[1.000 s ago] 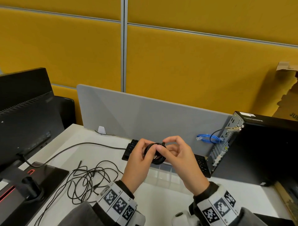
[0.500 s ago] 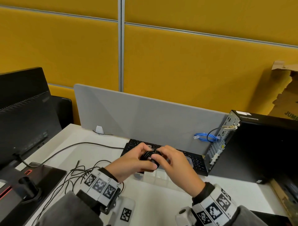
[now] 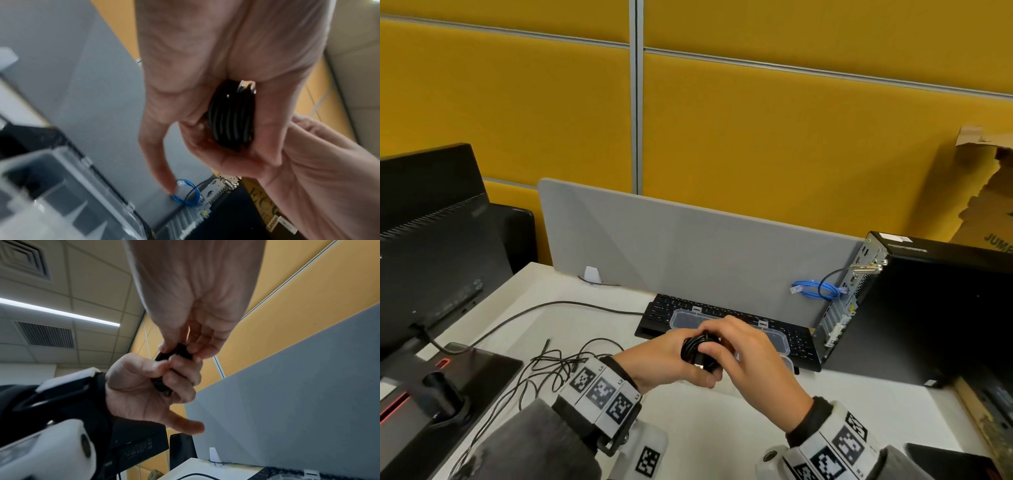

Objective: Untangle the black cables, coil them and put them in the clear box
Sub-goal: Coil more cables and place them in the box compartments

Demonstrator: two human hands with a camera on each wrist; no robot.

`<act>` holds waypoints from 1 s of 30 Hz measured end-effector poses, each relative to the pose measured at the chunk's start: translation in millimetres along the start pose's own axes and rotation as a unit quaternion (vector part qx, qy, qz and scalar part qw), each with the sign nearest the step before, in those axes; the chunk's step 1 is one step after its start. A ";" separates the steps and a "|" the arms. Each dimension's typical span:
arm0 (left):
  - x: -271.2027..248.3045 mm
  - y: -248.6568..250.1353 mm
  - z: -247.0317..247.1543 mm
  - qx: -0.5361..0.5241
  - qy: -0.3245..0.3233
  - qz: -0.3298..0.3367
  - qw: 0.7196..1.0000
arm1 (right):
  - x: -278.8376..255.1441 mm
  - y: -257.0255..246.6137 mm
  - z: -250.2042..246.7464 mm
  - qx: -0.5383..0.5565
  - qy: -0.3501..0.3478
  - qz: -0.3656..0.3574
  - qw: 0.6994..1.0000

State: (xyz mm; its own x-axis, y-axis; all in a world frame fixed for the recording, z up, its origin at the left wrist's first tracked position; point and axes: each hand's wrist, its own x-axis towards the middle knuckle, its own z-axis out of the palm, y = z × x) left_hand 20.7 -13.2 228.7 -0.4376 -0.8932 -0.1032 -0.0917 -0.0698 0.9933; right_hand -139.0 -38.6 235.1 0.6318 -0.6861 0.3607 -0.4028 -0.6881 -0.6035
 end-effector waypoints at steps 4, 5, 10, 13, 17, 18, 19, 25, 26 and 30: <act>4.9 -8.5 12.2 -0.097 -0.012 -0.052 0.994 | -2.3 9.3 3.7 0.008 -0.019 0.034 0.999; 6.5 -12.8 15.2 -0.096 -0.005 -0.065 0.993 | -4.4 13.7 4.5 0.012 -0.033 0.047 0.998; 13.6 -42.5 29.8 -0.113 0.037 -0.120 0.986 | -16.7 30.4 12.5 0.019 -0.094 0.083 0.992; 21.0 -57.9 39.7 -0.127 0.081 -0.152 0.977 | -26.0 41.0 20.1 0.057 -0.107 0.110 0.986; 37.5 -83.4 47.2 -0.042 0.158 -0.162 0.973 | -31.9 65.5 30.9 0.082 -0.128 0.143 0.978; 42.3 -89.3 48.6 -0.035 0.174 -0.163 0.970 | -31.1 72.0 34.1 0.078 -0.133 0.144 0.977; 47.0 -95.1 49.1 -0.030 0.189 -0.167 0.967 | -29.4 78.4 37.8 0.075 -0.139 0.144 0.977; 72.9 -126.3 24.0 0.086 0.290 -0.127 0.945 | 7.6 121.0 64.3 0.007 -0.097 0.142 0.985; 74.9 -134.4 16.9 0.151 0.299 -0.137 0.932 | 17.0 130.0 68.0 0.001 -0.065 0.163 0.984; 75.7 -152.6 -2.3 0.394 0.301 -0.199 0.845 | 44.3 163.1 86.2 -0.080 -0.067 0.245 0.964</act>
State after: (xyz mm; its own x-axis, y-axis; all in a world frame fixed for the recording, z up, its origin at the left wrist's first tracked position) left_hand 3.6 -71.2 69.4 0.2801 -0.9496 -0.1410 -0.7961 -0.3118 0.5186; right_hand -119.6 -160.9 91.4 0.4153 -0.9087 -0.0420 -0.7647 -0.3238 -0.5571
